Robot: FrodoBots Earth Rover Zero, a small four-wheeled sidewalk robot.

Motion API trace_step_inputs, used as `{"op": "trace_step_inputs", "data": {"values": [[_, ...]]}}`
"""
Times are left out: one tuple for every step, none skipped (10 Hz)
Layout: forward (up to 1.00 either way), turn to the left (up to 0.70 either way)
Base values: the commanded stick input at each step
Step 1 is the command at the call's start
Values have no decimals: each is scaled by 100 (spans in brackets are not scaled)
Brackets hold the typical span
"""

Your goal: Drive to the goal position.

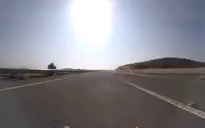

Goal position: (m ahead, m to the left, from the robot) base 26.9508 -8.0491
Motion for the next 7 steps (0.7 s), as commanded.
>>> {"op": "trace_step_inputs", "data": {"values": [[100, 0], [100, 0], [100, 0], [100, 0], [100, 0], [100, 0], [100, 0]]}}
